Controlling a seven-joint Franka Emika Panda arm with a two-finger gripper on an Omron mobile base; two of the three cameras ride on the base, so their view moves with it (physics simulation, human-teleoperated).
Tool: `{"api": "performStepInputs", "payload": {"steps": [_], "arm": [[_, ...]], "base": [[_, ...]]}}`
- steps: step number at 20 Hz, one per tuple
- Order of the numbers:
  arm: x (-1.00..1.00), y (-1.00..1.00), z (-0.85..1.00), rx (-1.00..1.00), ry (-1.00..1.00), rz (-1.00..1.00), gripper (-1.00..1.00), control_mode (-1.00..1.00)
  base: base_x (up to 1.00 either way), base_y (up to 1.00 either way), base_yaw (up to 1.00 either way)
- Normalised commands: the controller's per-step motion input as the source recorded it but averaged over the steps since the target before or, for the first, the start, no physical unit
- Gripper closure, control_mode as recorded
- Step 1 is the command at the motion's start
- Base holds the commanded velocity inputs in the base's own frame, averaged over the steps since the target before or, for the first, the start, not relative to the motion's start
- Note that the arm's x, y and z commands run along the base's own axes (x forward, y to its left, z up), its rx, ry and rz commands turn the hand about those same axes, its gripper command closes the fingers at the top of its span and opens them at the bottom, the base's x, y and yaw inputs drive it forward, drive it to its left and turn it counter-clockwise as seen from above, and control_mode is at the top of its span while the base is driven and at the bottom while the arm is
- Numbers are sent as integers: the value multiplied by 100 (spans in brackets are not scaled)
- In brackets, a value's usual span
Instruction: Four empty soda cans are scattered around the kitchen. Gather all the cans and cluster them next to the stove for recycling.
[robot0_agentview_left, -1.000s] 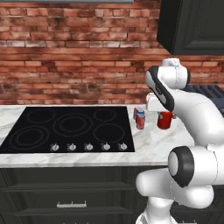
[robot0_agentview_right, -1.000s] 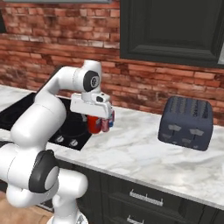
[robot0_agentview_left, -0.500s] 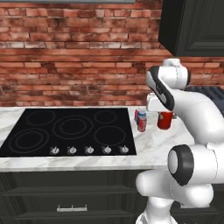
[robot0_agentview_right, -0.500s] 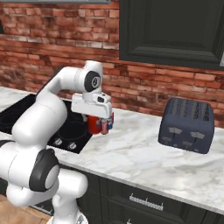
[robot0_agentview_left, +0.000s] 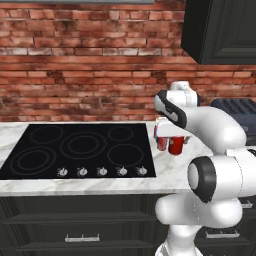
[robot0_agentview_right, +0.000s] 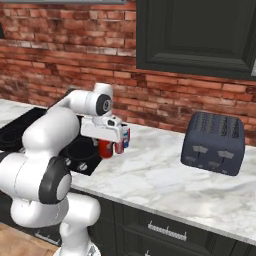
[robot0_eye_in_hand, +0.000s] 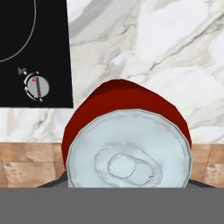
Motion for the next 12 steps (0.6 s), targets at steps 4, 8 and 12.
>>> {"api": "performStepInputs", "payload": {"steps": [4,8,12], "arm": [[44,0,-51,0,0,0,100,-100],[41,0,-53,0,0,1,100,-100],[38,0,-50,0,0,1,100,-100]], "base": [[0,0,0],[0,0,0],[0,0,0]]}}
